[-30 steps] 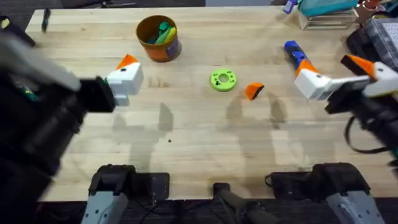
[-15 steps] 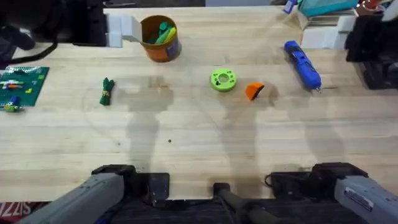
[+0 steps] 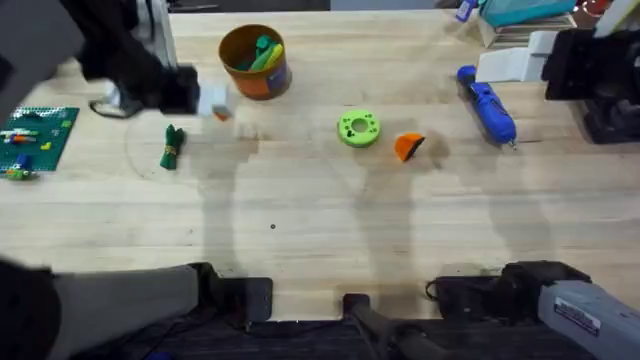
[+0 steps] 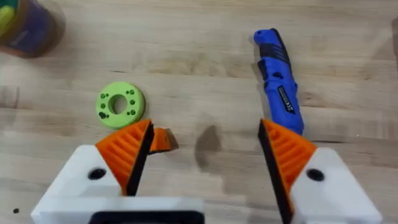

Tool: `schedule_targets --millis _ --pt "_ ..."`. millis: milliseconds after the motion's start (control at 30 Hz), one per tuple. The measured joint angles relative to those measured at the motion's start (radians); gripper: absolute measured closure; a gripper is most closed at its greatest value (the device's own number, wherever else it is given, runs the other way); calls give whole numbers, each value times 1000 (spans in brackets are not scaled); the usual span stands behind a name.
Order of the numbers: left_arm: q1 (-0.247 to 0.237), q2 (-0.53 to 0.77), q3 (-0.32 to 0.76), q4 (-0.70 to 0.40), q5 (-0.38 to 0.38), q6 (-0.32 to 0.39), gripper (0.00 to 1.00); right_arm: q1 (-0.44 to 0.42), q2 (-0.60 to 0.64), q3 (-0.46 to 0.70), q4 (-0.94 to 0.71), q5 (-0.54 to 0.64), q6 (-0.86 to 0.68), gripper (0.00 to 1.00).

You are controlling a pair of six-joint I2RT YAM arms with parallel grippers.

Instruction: Pick up the gripper from the table and insert it into the empty holder that is missing its gripper. Then pick up a screw, insert it into the mounting hole, and use the screwdriver to tighten it. Finally, clean up the table by picking up the vegetable and placing it into the bucket.

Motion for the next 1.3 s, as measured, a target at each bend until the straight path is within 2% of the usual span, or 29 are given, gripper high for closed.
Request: schedule_targets --millis 133,433,567,833,900,1000,1100,1200,1300 --pt "61 53 -91 29 13 51 15 0 0 0 0 0 0 8" --pt "196 150 -100 87 40 137 15 0 0 0 0 0 0 7" --pt "226 194 -100 114 63 158 15 0 0 0 0 0 0 8" --pt "253 240 -100 169 79 174 10 0 0 0 0 0 0 8" --pt "262 243 -100 169 82 176 149 0 0 0 0 0 0 8" --pt "269 243 -100 170 83 177 563 0 0 0 0 0 0 8" --pt "271 243 -100 170 82 183 812 0 0 0 0 0 0 8" --pt "271 243 -100 170 83 186 981 0 0 0 0 0 0 8" --pt "271 243 -100 170 82 184 999 0 0 0 0 0 0 8"
